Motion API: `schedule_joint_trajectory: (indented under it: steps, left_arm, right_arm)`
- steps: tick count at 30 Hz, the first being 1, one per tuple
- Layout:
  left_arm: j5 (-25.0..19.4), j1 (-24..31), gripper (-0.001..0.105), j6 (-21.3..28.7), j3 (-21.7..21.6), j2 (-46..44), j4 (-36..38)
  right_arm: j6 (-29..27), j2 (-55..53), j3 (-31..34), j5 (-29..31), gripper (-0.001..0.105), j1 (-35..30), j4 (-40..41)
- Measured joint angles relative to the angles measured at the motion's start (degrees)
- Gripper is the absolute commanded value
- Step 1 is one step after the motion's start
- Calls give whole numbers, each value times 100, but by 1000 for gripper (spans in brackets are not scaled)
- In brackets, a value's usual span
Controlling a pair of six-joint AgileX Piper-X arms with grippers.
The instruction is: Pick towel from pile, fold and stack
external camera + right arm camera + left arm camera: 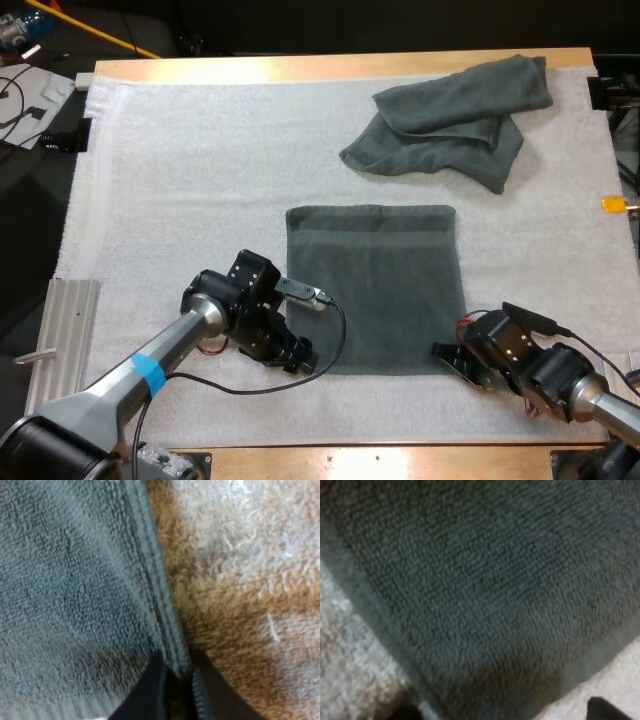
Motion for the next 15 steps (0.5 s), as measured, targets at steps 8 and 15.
schedule_joint_trajectory:
  steps: [8, 15]
  left_arm:
    - [461, 11, 37, 0, -21, 189, -169]
    - [563, -5, 16, 0, -5, 287, -215]
  right_arm:
    - [0, 0, 0, 0, 0, 0, 0]
    - [0, 0, 0, 0, 0, 0, 0]
